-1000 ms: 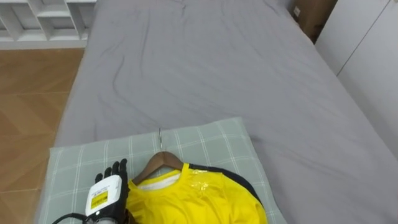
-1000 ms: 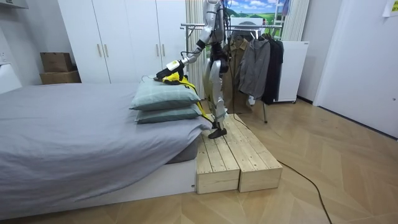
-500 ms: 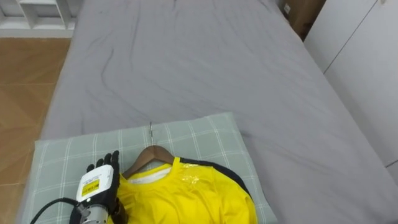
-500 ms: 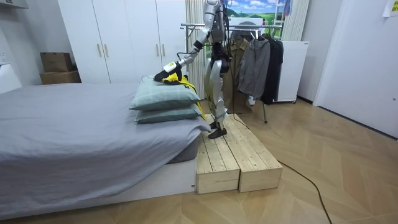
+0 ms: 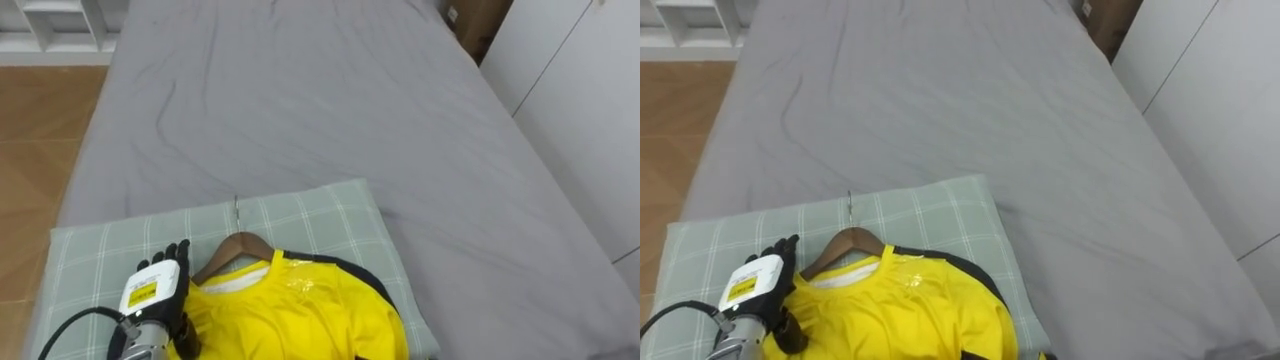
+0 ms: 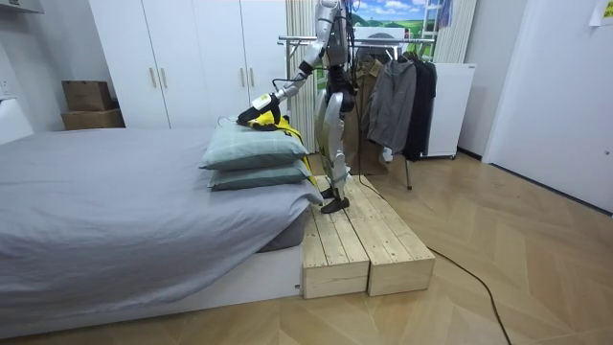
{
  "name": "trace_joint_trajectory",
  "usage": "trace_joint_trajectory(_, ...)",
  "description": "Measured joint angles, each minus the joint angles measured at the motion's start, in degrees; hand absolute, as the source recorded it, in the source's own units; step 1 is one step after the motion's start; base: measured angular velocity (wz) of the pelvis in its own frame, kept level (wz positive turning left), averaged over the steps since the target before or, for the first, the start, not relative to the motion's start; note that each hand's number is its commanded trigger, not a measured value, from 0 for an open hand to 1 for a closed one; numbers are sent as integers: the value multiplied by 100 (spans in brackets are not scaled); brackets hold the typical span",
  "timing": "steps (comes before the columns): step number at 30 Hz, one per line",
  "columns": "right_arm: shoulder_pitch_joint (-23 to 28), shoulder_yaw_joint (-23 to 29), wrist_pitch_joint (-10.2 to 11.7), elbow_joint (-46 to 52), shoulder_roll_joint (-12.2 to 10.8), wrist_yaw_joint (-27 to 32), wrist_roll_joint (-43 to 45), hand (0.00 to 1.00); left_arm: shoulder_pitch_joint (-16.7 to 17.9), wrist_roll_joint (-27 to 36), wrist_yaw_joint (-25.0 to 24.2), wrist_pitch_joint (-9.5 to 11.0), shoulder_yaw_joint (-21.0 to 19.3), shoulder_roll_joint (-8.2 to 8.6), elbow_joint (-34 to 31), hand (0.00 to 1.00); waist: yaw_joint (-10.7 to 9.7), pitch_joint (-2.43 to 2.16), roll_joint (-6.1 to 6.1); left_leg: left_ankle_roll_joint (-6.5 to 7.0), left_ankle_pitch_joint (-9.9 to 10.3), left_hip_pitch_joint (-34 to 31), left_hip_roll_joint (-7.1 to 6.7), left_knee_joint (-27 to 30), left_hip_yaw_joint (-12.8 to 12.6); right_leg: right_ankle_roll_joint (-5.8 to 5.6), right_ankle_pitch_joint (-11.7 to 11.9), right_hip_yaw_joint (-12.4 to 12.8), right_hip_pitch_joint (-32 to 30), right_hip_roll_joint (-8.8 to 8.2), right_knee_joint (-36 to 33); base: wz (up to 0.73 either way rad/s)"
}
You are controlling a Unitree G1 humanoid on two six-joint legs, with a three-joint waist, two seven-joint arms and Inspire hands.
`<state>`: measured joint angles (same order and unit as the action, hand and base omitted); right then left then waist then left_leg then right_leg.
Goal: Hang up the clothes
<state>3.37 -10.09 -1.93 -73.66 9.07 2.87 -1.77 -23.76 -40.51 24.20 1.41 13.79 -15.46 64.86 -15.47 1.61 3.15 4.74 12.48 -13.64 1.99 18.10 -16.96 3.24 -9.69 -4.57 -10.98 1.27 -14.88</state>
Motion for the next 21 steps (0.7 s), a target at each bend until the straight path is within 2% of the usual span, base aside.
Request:
trace_joint_trajectory(7, -8, 3, -4, -10, 35, -92, 16, 0, -168, 49, -441, -49, 229, 2, 2, 0, -21, 2, -46, -7, -4, -16, 36, 43, -19, 28, 21, 19, -6, 28, -11, 0)
trace_joint_trajectory(12, -5, -4, -12, -14, 40, -247, 9, 0, -204, 60, -885, -229, 241, -1, 113, 0, -118, 0, -100, -14, -10, 20, 52, 29, -56, 31, 41, 53, 22, 40, 4, -3)
trace_joint_trajectory(15, -5, -93, -16, -4, 43, -227, 4, 0, -238, 280, -1154, -269, 542, -77, 217, 0, -161, -4, -150, -14, -9, 19, 49, 19, -70, 31, 41, 61, 10, 38, -1, -1)
trace_joint_trajectory(21, -55, -110, -28, 2, 80, -231, 16, 0, -391, 286, -1633, -303, 566, -133, 393, 0, -146, 3, -181, -17, -13, 58, 48, -54, -176, 30, 40, 172, -36, 42, -24, -9)
